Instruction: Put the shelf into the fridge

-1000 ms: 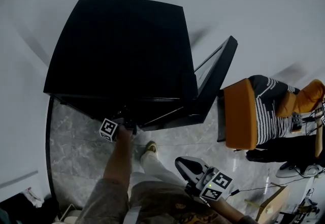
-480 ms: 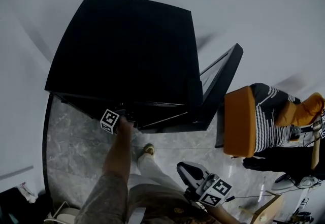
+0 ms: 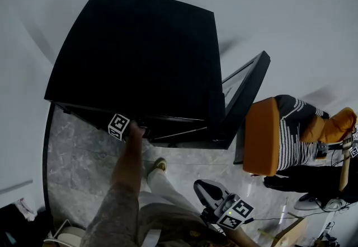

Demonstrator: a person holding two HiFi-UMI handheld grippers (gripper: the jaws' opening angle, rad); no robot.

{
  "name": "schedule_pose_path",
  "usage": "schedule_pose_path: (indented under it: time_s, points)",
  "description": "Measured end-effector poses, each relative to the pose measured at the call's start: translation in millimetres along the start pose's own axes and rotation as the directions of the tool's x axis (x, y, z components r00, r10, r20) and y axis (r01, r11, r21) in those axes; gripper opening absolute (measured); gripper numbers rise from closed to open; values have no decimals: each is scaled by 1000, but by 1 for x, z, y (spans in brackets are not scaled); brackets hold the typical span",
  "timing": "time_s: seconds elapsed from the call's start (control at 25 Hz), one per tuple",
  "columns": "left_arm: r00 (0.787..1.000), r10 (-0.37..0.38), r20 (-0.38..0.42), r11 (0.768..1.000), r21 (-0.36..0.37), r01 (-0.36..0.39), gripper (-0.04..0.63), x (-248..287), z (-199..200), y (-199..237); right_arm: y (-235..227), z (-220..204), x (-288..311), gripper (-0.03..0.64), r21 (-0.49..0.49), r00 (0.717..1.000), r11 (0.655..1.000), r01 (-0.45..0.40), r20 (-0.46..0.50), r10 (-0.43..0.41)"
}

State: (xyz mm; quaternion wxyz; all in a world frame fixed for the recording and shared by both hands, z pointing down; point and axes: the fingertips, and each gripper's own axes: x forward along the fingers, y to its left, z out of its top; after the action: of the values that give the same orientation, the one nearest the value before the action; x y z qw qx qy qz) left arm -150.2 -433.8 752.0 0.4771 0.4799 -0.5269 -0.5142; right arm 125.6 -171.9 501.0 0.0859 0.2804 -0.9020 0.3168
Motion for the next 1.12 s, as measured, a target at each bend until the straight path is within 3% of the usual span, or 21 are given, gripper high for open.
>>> schedule_pose_path:
  time_s: [0.32, 0.48, 0.84, 0.96, 1.12]
  points:
    - [1000, -14, 5, 1000, 3, 14, 15, 2, 1, 0, -5, 1, -2, 22, 5, 1000, 1000, 11, 5, -11]
    - [1000, -21, -4, 1000, -10, 21, 50, -14, -3, -4, 0, 2, 2, 22, 2, 1000, 1000, -9, 8, 9]
    - [998, 24, -58, 999, -27, -26, 60, -96, -17, -6, 26, 8, 7, 23, -13, 998, 998, -65, 25, 66]
    - [995, 59, -75, 998, -27, -62, 6, -129, -20, -8, 36, 10, 6, 21, -15, 996, 997, -79, 35, 80]
    - [986, 86, -143, 996, 1, -87, 5, -161, -18, -27, 51, 9, 9, 23, -3, 993, 995, -99, 60, 99]
